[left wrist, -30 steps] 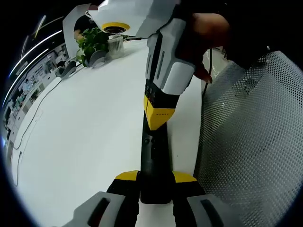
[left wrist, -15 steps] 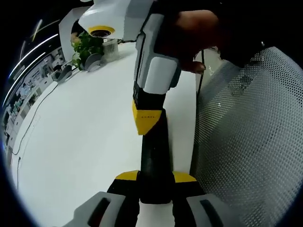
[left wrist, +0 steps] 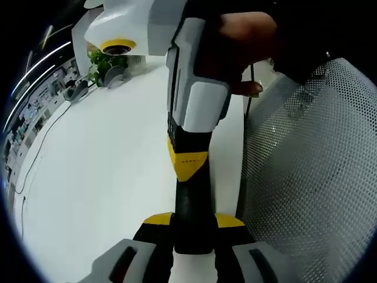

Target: Press the specified remote control buttons in sequence, fully releasing each button before pressing the next.

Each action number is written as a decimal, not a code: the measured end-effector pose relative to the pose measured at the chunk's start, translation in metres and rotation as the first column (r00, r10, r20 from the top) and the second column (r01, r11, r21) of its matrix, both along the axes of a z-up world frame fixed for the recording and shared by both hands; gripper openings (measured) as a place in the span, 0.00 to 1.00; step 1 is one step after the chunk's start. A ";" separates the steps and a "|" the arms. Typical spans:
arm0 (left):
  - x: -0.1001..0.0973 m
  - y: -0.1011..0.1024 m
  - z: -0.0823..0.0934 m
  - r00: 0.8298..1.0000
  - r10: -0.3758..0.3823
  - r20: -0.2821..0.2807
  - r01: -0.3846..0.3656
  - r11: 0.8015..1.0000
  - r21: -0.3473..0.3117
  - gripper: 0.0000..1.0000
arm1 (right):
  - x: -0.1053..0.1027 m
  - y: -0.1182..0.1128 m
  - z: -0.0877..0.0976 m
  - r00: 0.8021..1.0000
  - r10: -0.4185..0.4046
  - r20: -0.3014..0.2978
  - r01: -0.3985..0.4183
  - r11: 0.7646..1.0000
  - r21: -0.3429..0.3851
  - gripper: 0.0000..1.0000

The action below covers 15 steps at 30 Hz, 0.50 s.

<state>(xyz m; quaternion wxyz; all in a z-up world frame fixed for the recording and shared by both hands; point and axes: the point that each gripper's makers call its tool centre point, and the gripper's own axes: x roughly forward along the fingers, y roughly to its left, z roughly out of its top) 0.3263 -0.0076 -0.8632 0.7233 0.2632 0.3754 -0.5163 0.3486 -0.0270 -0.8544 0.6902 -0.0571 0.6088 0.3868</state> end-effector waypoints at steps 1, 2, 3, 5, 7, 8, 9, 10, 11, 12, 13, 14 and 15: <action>0.000 0.000 0.000 1.000 0.000 -0.001 0.000 1.000 0.000 0.25 | 0.000 0.000 0.000 1.000 0.001 0.001 -0.001 1.000 -0.001 0.00; 0.000 0.000 0.000 1.000 -0.001 0.000 0.001 1.000 0.000 0.25 | 0.000 0.000 -0.001 1.000 -0.003 -0.002 0.003 1.000 -0.002 0.00; 0.000 0.000 0.000 1.000 -0.001 0.000 0.001 1.000 0.000 0.25 | 0.001 0.000 -0.001 1.000 -0.009 -0.005 0.009 1.000 -0.001 0.00; 0.001 0.000 0.000 1.000 0.000 -0.001 0.000 1.000 0.001 0.25 | 0.002 0.000 -0.001 1.000 -0.019 -0.015 0.019 1.000 0.004 0.00; 0.001 -0.001 0.000 1.000 -0.001 0.000 0.001 1.000 0.000 0.25 | 0.003 0.000 -0.002 0.999 -0.029 -0.021 0.029 1.000 0.009 0.00; 0.001 -0.001 0.000 1.000 0.000 -0.001 0.000 1.000 0.000 0.25 | 0.002 0.000 -0.002 0.999 -0.029 -0.020 0.029 1.000 0.008 0.00; 0.001 -0.001 0.000 1.000 0.000 -0.001 0.000 1.000 0.000 0.25 | 0.002 0.000 -0.002 0.999 -0.029 -0.019 0.029 1.000 0.007 0.00; 0.001 -0.001 0.000 1.000 -0.001 0.000 0.001 1.000 0.001 0.25 | 0.002 0.000 -0.002 0.999 -0.030 -0.018 0.030 1.000 0.005 0.00; 0.001 -0.001 0.000 1.000 -0.001 0.000 0.001 1.000 0.001 0.25 | 0.002 0.000 -0.002 1.000 -0.027 -0.015 0.027 1.000 0.004 0.00; 0.001 -0.001 0.000 1.000 -0.001 0.000 0.001 1.000 0.002 0.25 | 0.002 0.000 -0.002 1.000 -0.026 -0.014 0.026 1.000 0.003 0.00; 0.001 -0.001 0.000 1.000 0.000 0.000 0.000 1.000 0.001 0.25 | 0.003 0.000 -0.002 1.000 -0.025 -0.012 0.025 1.000 0.003 0.00; 0.001 -0.001 0.000 1.000 0.002 0.000 -0.002 1.000 0.001 0.25 | 0.003 0.000 -0.002 1.000 -0.026 -0.012 0.026 1.000 0.003 0.00; 0.002 -0.001 0.000 1.000 0.004 0.000 -0.004 1.000 0.001 0.25 | 0.003 0.000 -0.002 0.999 -0.029 -0.013 0.029 1.000 0.003 0.00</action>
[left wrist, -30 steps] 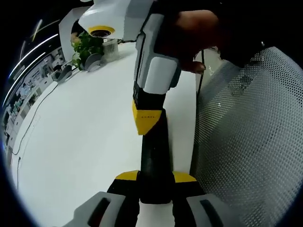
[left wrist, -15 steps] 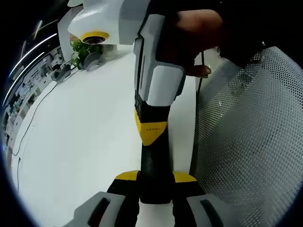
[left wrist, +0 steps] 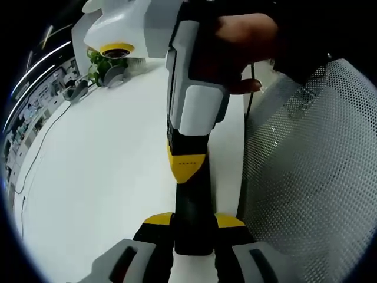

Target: Press the specified remote control buttons in sequence, fully releasing each button before pressing the next.

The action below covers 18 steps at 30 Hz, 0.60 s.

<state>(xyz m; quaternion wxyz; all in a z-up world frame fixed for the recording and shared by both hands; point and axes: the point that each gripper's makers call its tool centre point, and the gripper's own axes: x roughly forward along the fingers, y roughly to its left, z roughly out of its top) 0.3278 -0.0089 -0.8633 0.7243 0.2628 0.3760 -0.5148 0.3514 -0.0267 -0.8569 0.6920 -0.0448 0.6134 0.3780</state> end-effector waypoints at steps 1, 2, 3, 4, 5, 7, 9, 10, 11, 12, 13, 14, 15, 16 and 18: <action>0.000 0.000 0.000 1.000 0.001 0.000 -0.001 1.000 0.000 0.25 | 0.000 0.000 0.000 1.000 -0.004 -0.002 0.004 1.000 0.002 0.00; 0.000 0.000 0.000 1.000 0.004 0.000 -0.004 1.000 -0.001 0.25 | 0.000 0.000 0.000 1.000 -0.010 -0.006 0.010 1.000 0.005 0.00; 0.000 0.000 0.000 1.000 0.007 0.000 -0.007 1.000 -0.001 0.25 | 0.000 0.000 0.000 1.000 -0.026 -0.014 0.026 1.000 0.009 0.00; -0.001 0.000 0.000 1.000 0.008 0.001 -0.008 1.000 -0.001 0.25 | 0.001 -0.001 0.000 0.999 -0.046 -0.025 0.046 0.999 0.015 0.00; -0.001 0.000 0.000 1.000 0.009 0.004 -0.009 1.000 0.000 0.25 | 0.001 -0.001 0.001 0.998 -0.048 -0.027 0.049 0.999 0.019 0.00; -0.001 0.000 0.000 1.000 0.012 0.004 -0.012 1.000 0.000 0.25 | 0.000 0.000 0.002 0.998 -0.060 -0.037 0.061 0.998 0.022 0.00; -0.001 0.000 0.000 1.000 0.013 0.005 -0.013 1.000 -0.001 0.25 | 0.000 0.000 0.002 0.998 -0.056 -0.037 0.057 0.998 0.018 0.00; -0.001 0.000 0.000 1.000 0.013 0.004 -0.013 1.000 -0.002 0.25 | 0.000 0.001 0.003 0.998 -0.048 -0.035 0.049 0.999 0.017 0.00; -0.001 0.000 0.000 1.000 0.014 0.005 -0.014 1.000 -0.003 0.25 | 0.000 0.001 0.004 0.998 -0.046 -0.036 0.047 0.999 0.017 0.00; -0.001 0.000 0.000 1.000 0.014 0.005 -0.014 1.000 -0.004 0.25 | -0.001 0.001 0.005 0.998 -0.046 -0.038 0.047 0.999 0.018 0.00; -0.001 0.000 0.000 1.000 0.015 0.005 -0.014 1.000 -0.006 0.25 | -0.001 0.001 0.007 0.998 -0.049 -0.041 0.049 0.999 0.020 0.00; -0.001 0.000 0.001 1.000 0.015 0.005 -0.015 1.000 -0.007 0.25 | -0.001 0.001 0.008 0.997 -0.055 -0.048 0.057 0.998 0.025 0.00; -0.001 0.000 0.001 1.000 0.014 0.005 -0.014 1.000 -0.007 0.25 | -0.001 0.000 0.009 0.997 -0.061 -0.054 0.063 0.998 0.027 0.00; -0.001 0.000 0.001 1.000 0.014 0.005 -0.014 1.000 -0.007 0.25 | 0.000 -0.002 0.009 0.996 -0.071 -0.061 0.073 0.997 0.028 0.00; -0.001 0.000 0.000 1.000 0.014 0.004 -0.014 1.000 -0.007 0.25 | -0.001 -0.007 0.007 0.993 -0.090 -0.077 0.092 0.996 0.014 0.00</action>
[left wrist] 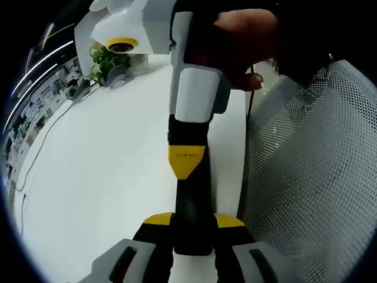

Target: Press the specified remote control buttons in sequence, fully releasing each button before pressing the next.

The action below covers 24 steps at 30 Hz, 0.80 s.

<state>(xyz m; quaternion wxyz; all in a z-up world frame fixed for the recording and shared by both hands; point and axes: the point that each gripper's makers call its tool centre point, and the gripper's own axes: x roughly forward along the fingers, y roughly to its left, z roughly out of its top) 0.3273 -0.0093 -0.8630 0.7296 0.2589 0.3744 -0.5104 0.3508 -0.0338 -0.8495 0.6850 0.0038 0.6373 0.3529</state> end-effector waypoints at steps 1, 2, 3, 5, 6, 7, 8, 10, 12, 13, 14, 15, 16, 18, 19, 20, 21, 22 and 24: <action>0.000 0.000 0.000 1.000 0.000 0.000 0.000 1.000 -0.001 0.25 | -0.001 -0.002 -0.001 1.000 -0.004 -0.012 0.004 1.000 -0.006 0.00; 0.000 0.000 0.000 1.000 -0.001 0.000 0.001 1.000 -0.001 0.25 | -0.002 -0.004 -0.002 1.000 -0.007 -0.025 0.006 1.000 -0.008 0.00; 0.000 0.000 0.000 1.000 -0.001 0.000 0.001 1.000 -0.001 0.25 | -0.004 -0.004 -0.002 0.999 -0.009 -0.041 0.009 1.000 -0.005 0.00; 0.000 0.000 0.000 1.000 -0.001 -0.001 0.001 1.000 -0.001 0.25 | -0.006 -0.002 -0.002 0.999 -0.012 -0.052 0.012 1.000 0.004 0.00; 0.000 0.000 0.000 1.000 -0.002 -0.001 0.002 1.000 -0.002 0.25 | -0.007 -0.001 -0.001 0.998 -0.009 -0.054 0.010 1.000 0.008 0.00; 0.000 0.000 0.000 1.000 -0.002 0.000 0.002 1.000 -0.002 0.25 | -0.008 0.001 -0.001 0.998 -0.001 -0.056 0.002 1.000 0.012 0.00; 0.000 0.000 0.000 1.000 -0.002 -0.001 0.002 1.000 -0.003 0.25 | -0.009 0.002 -0.001 0.998 0.006 -0.055 -0.005 1.000 0.012 0.00; 0.000 0.000 0.000 1.000 -0.002 0.000 0.002 1.000 -0.003 0.25 | -0.010 0.004 -0.002 0.999 0.017 -0.050 -0.017 1.000 0.012 0.00; 0.000 0.000 0.000 1.000 -0.002 0.000 0.002 1.000 -0.002 0.25 | -0.011 0.004 -0.003 0.998 0.027 -0.051 -0.027 1.000 0.007 0.00; 0.000 0.000 0.000 1.000 -0.003 0.000 0.003 1.000 -0.002 0.25 | -0.011 0.003 -0.003 0.998 0.029 -0.049 -0.029 1.000 0.006 0.00; 0.000 0.000 0.000 1.000 -0.004 0.000 0.004 1.000 -0.002 0.25 | -0.010 0.003 -0.003 0.998 0.029 -0.047 -0.028 1.000 0.008 0.00; 0.000 0.000 0.000 1.000 -0.004 0.000 0.004 1.000 -0.002 0.25 | -0.011 0.003 -0.003 0.998 0.028 -0.048 -0.028 1.000 0.008 0.00; 0.000 0.000 0.000 1.000 -0.005 0.000 0.005 1.000 -0.002 0.25 | -0.011 0.003 -0.003 0.998 0.029 -0.051 -0.028 1.000 0.007 0.00; 0.000 0.000 0.000 1.000 -0.006 0.000 0.006 1.000 -0.001 0.25 | -0.011 0.003 -0.004 0.998 0.033 -0.049 -0.032 0.999 0.003 0.00; 0.000 0.000 0.000 1.000 -0.007 -0.001 0.007 1.000 -0.001 0.25 | -0.012 0.003 -0.005 0.998 0.035 -0.048 -0.035 0.999 0.001 0.00; 0.000 0.000 0.000 1.000 -0.007 -0.001 0.007 1.000 -0.001 0.25 | -0.012 0.003 -0.005 0.998 0.038 -0.044 -0.038 0.999 -0.002 0.00; 0.000 0.000 0.000 1.000 -0.008 -0.001 0.008 1.000 -0.001 0.25 | -0.012 0.004 -0.005 0.998 0.048 -0.037 -0.048 0.999 -0.005 0.00; 0.000 0.000 0.000 1.000 -0.008 -0.001 0.008 1.000 -0.001 0.25 | -0.013 0.004 -0.005 0.998 0.052 -0.035 -0.052 0.999 -0.007 0.00; 0.000 0.000 0.000 1.000 -0.008 -0.001 0.008 1.000 -0.002 0.25 | -0.012 0.003 -0.005 0.998 0.056 -0.030 -0.057 0.998 -0.009 0.00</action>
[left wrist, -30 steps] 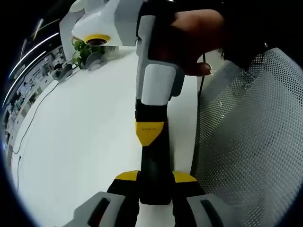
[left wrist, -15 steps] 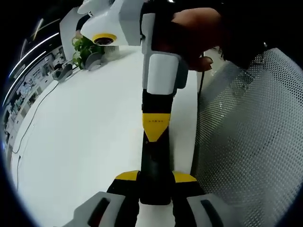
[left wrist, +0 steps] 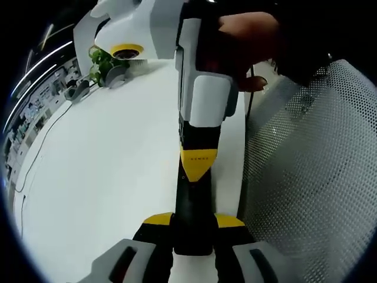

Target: Press the specified remote control buttons in sequence, fully releasing each button before pressing the next.

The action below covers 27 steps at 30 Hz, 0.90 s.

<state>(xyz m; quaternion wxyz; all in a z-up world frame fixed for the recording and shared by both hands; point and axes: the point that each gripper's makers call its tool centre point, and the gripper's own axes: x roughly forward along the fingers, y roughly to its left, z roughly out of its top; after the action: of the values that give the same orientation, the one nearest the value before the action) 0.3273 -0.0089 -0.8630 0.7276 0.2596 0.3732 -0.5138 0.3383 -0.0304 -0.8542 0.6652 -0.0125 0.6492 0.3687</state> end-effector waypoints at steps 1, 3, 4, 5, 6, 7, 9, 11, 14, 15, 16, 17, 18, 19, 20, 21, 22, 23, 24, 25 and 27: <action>0.000 0.000 0.000 1.000 0.000 0.000 0.000 1.000 0.000 0.25 | 0.000 0.000 0.000 1.000 0.004 0.003 -0.004 1.000 0.000 0.00; 0.000 0.000 0.000 1.000 0.000 0.000 0.000 1.000 0.000 0.25 | 0.000 0.000 0.000 1.000 0.001 0.001 -0.001 1.000 0.003 0.00; 0.000 0.000 0.000 1.000 0.001 0.000 -0.001 1.000 0.000 0.25 | 0.000 0.000 0.000 1.000 -0.002 -0.001 0.002 1.000 0.004 0.00; 0.000 0.000 0.000 1.000 0.000 0.001 0.000 1.000 0.000 0.25 | 0.000 0.000 0.000 1.000 -0.003 -0.002 0.003 1.000 0.005 0.00; 0.000 0.000 0.000 1.000 0.000 0.001 0.000 1.000 0.001 0.25 | 0.000 0.000 0.000 1.000 -0.003 -0.003 0.003 1.000 0.005 0.00; 0.000 0.000 0.000 1.000 0.000 0.001 0.000 1.000 0.001 0.25 | 0.000 0.000 0.000 1.000 -0.004 -0.003 0.004 1.000 0.005 0.00; 0.000 0.000 0.000 1.000 0.000 0.002 0.000 1.000 0.000 0.25 | -0.001 0.000 0.001 1.000 -0.004 -0.002 0.004 1.000 0.003 0.00; 0.000 0.001 0.000 1.000 -0.001 0.002 0.001 1.000 0.001 0.25 | -0.001 0.000 0.001 1.000 -0.002 -0.003 0.002 1.000 0.002 0.00; 0.000 0.001 0.000 1.000 -0.001 0.002 0.001 1.000 0.000 0.25 | -0.001 -0.001 0.001 1.000 -0.018 -0.018 0.018 1.000 0.007 0.00; 0.000 0.000 0.000 1.000 -0.001 0.002 0.001 1.000 0.000 0.25 | -0.001 -0.001 0.002 1.000 -0.021 -0.023 0.022 1.000 0.011 0.00; 0.000 0.000 0.000 1.000 -0.001 0.002 0.001 1.000 0.000 0.25 | -0.001 -0.002 0.001 0.999 -0.022 -0.028 0.023 1.000 0.009 0.00; 0.000 0.000 0.000 1.000 -0.001 0.003 0.001 1.000 0.001 0.25 | -0.001 -0.002 0.001 0.999 -0.023 -0.031 0.023 1.000 0.008 0.00; 0.000 0.000 0.000 1.000 -0.001 0.003 0.001 1.000 0.001 0.25 | -0.001 -0.003 0.001 0.999 -0.021 -0.031 0.021 1.000 0.003 0.00; 0.000 0.000 0.000 1.000 -0.002 0.003 0.002 1.000 0.001 0.25 | -0.001 -0.004 0.001 0.999 -0.018 -0.029 0.018 1.000 0.000 0.00; 0.000 0.000 0.000 1.000 -0.002 0.003 0.002 1.000 0.001 0.25 | -0.001 -0.004 0.001 0.999 -0.016 -0.029 0.016 1.000 -0.002 0.00; 0.000 0.000 0.000 1.000 -0.002 0.003 0.002 1.000 0.001 0.25 | -0.002 -0.005 0.001 0.999 -0.015 -0.035 0.015 1.000 -0.006 0.00; 0.000 0.000 0.000 1.000 -0.002 0.003 0.002 1.000 0.001 0.25 | -0.003 -0.005 0.002 0.999 -0.015 -0.041 0.015 1.000 -0.004 0.00; 0.000 0.000 0.000 1.000 -0.002 0.003 0.002 1.000 0.001 0.25 | -0.005 -0.005 0.002 0.998 -0.017 -0.054 0.017 1.000 0.002 0.00; 0.000 0.000 0.000 1.000 -0.002 0.003 0.002 1.000 0.001 0.25 | -0.005 -0.004 0.003 0.998 -0.019 -0.058 0.019 1.000 0.004 0.00; 0.000 0.000 0.000 1.000 -0.002 0.003 0.002 1.000 0.001 0.25 | -0.007 -0.003 0.004 0.997 -0.022 -0.070 0.023 1.000 0.015 0.00; 0.000 0.000 0.000 1.000 -0.002 0.003 0.002 1.000 0.001 0.25 | -0.008 -0.002 0.005 0.996 -0.025 -0.085 0.027 0.999 0.026 0.00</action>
<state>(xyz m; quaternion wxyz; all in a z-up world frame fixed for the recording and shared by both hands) 0.3272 -0.0086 -0.8630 0.7274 0.2613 0.3721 -0.5140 0.3299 -0.0322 -0.8493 0.6420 0.0206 0.6719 0.3688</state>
